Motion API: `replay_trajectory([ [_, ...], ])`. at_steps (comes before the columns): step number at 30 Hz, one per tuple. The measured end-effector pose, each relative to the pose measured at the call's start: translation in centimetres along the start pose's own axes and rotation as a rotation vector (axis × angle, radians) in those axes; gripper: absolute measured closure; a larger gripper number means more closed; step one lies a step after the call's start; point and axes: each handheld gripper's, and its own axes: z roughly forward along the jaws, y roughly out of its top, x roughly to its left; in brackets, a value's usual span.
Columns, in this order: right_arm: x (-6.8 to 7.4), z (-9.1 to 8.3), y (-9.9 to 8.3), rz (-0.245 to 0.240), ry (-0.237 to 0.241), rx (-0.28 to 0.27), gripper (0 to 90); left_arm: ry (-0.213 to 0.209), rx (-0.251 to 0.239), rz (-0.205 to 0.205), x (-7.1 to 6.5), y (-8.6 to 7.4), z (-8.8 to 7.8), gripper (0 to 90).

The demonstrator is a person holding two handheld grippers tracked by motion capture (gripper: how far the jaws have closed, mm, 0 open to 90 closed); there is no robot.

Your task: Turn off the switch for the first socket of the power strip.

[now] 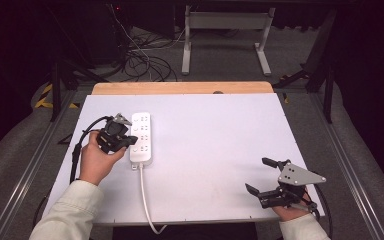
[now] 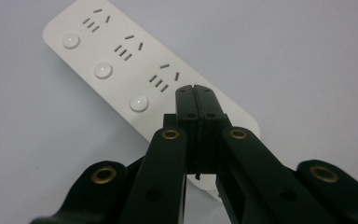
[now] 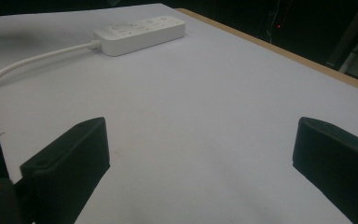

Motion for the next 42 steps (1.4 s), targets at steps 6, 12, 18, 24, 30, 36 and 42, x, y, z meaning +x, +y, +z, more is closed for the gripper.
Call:
replay_trajectory([
  [6,-0.1,0.0,0.0,0.002,0.000,-0.001,4.2,-0.002,-0.017,0.023,-0.6,0.5,-0.7,90.0],
  [12,0.0,0.0,0.0,0.003,0.000,0.000,4.2,-0.010,-0.025,0.029,-1.0,0.7,-1.1,90.0],
  [18,0.0,0.0,0.0,0.003,0.001,-0.002,4.2,-0.014,-0.096,0.030,-1.3,0.5,-2.2,90.0],
  [24,0.0,0.0,0.0,0.003,0.001,-0.002,4.2,-0.027,-0.168,0.033,-2.0,0.0,-3.8,73.3],
  [30,0.0,0.0,0.0,0.001,0.000,-0.002,4.2,-0.048,-0.243,0.050,-2.6,-0.8,-5.0,58.8],
  [36,0.0,0.0,0.0,0.001,0.001,-0.002,4.2,-0.049,-0.317,0.063,-3.1,-1.7,-6.1,46.1],
  [42,0.1,0.0,0.0,0.001,0.001,-0.002,4.2,-0.046,-0.404,0.072,-3.5,-3.1,-6.8,38.0],
])
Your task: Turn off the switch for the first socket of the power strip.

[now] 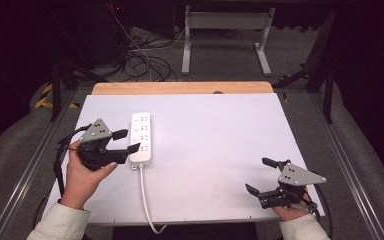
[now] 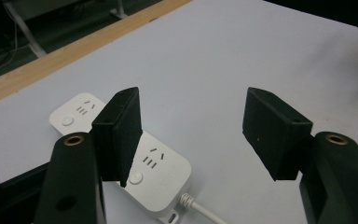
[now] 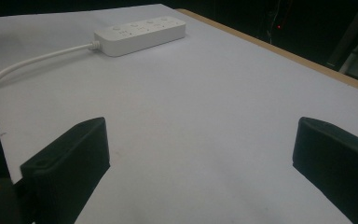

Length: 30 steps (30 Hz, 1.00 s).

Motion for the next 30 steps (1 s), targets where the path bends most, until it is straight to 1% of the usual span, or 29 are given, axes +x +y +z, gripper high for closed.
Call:
replay_trajectory([
  [2,0.0,0.0,0.0,-0.003,-0.001,0.001,4.2,0.009,-0.032,0.008,-0.1,-0.5,-0.3,37.9],
  [3,0.0,0.0,0.0,-0.003,-0.001,0.001,4.2,0.008,-0.044,0.004,-0.2,-0.7,-0.5,38.0],
  [7,0.0,0.0,0.0,-0.003,0.000,-0.001,4.2,0.008,-0.083,0.010,-0.5,-1.6,-0.9,36.0],
  [9,0.1,0.0,0.0,-0.003,0.000,-0.001,4.2,0.016,-0.096,0.026,-0.6,-2.1,-1.1,35.4],
  [12,0.1,0.0,0.0,-0.003,0.001,0.000,4.2,-0.002,-0.129,0.007,-0.7,-2.7,-1.4,33.7],
  [13,0.1,0.0,0.0,-0.004,0.001,-0.001,4.2,-0.007,-0.137,0.009,-0.7,-2.9,-1.4,33.3],
  [14,0.1,0.0,0.0,-0.004,0.001,-0.001,4.2,-0.012,-0.150,0.000,-0.8,-3.1,-1.5,32.7],
  [15,0.1,0.0,0.0,-0.002,0.001,-0.001,4.2,-0.015,-0.156,0.003,-0.8,-3.3,-1.5,32.3],
  [17,0.1,0.0,0.0,-0.003,0.001,0.000,4.2,-0.010,-0.166,0.016,-0.9,-3.6,-1.6,31.3],
  [20,0.1,0.0,0.1,-0.004,0.001,-0.001,4.2,-0.008,-0.177,0.020,-1.2,-4.2,-1.7,29.8],
  [21,0.1,0.0,0.1,-0.005,0.002,-0.002,4.2,-0.001,-0.180,0.030,-1.2,-4.4,-1.7,29.7],
  [24,0.1,0.0,0.0,-0.004,0.002,-0.002,4.2,0.001,-0.177,0.025,-1.2,-5.2,-1.6,29.6],
  [25,0.1,0.0,0.0,-0.005,0.003,-0.003,4.2,0.004,-0.171,0.036,-1.1,-5.5,-1.6,29.6],
  [28,0.1,0.0,0.1,-0.008,0.002,-0.002,4.2,0.021,-0.160,0.049,-1.2,-6.2,-1.5,29.6],
  [30,0.2,0.0,0.1,-0.009,0.003,-0.003,4.2,0.017,-0.158,0.051,-1.2,-6.6,-1.4,29.6],
])
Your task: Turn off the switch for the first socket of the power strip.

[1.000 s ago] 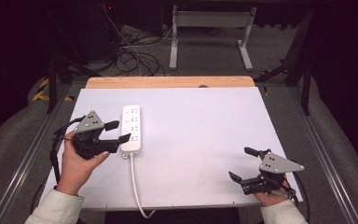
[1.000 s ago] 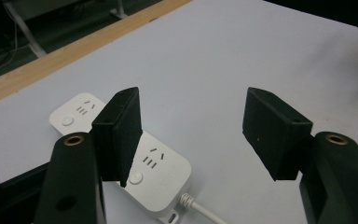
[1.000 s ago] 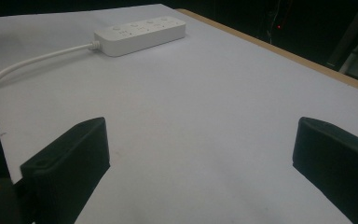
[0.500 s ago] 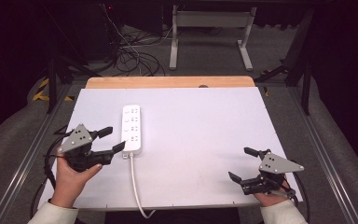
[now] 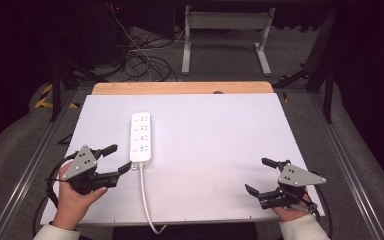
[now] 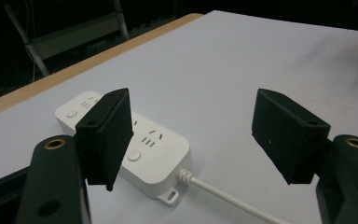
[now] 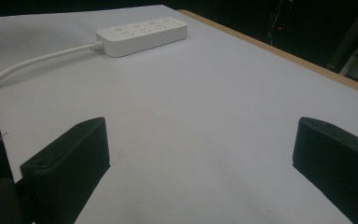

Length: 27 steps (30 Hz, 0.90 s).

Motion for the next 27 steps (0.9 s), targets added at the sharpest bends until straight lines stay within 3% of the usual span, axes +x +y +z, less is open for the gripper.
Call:
replay_trajectory([
  [10,0.0,0.0,0.0,0.002,-0.001,-0.003,4.2,-0.023,0.004,-0.071,0.4,-2.4,0.1,29.8],
  [14,-0.1,-0.1,0.0,0.002,0.001,-0.002,4.2,-0.019,0.022,-0.062,0.5,-3.5,0.3,29.8],
  [17,-0.1,-0.1,0.0,0.002,0.001,-0.004,4.2,-0.013,0.031,-0.026,0.4,-4.2,0.3,29.9],
  [23,-0.1,0.0,-0.1,0.004,0.004,-0.003,4.2,-0.012,0.059,-0.013,0.3,-5.1,0.4,30.1],
  [25,-0.2,0.0,-0.1,0.005,0.005,-0.003,4.2,-0.027,0.066,-0.033,0.4,-5.3,0.6,29.8],
  [27,-0.2,0.0,-0.1,0.006,0.006,0.001,4.2,-0.040,0.067,-0.083,0.5,-5.4,0.7,29.3],
])
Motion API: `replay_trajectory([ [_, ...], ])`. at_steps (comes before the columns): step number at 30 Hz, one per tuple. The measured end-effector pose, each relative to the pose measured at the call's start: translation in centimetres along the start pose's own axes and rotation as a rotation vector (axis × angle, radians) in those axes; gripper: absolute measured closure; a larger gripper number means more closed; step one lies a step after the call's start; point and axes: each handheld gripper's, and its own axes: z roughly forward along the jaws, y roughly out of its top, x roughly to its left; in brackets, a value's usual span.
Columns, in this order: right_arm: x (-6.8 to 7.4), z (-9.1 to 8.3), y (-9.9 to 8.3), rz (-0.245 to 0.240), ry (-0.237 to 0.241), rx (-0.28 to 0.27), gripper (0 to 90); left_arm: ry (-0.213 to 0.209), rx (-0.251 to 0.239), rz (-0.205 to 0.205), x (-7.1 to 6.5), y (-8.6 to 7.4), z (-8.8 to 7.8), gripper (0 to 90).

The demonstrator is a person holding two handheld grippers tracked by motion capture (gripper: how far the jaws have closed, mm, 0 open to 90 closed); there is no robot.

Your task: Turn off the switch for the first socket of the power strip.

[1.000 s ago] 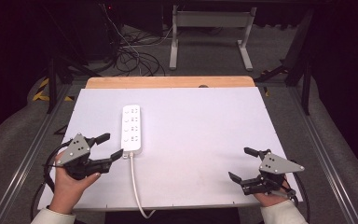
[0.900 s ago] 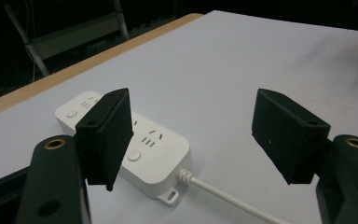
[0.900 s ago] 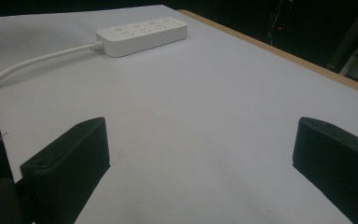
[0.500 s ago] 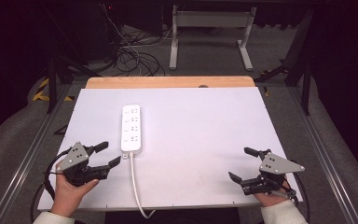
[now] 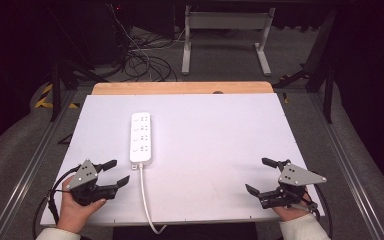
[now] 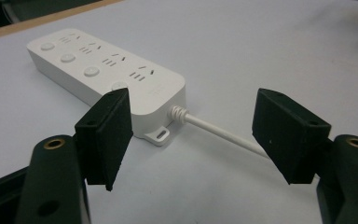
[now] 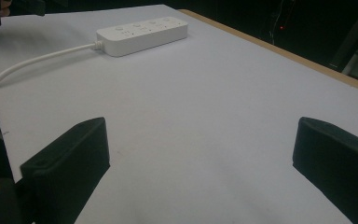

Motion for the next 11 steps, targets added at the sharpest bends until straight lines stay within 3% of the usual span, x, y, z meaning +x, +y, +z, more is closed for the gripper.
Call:
replay_trajectory([
  [2,-0.04,0.01,-0.03,0.004,0.003,0.000,4.2,0.004,-0.005,-0.024,0.07,0.02,0.02,28.9],
  [6,-0.03,0.03,-0.02,0.003,0.005,0.002,4.2,0.017,-0.004,-0.025,0.13,-0.02,-0.06,27.9],
  [11,-0.03,0.10,-0.02,0.001,0.004,0.006,4.2,0.057,0.004,0.029,-0.15,0.10,-0.12,26.0],
])
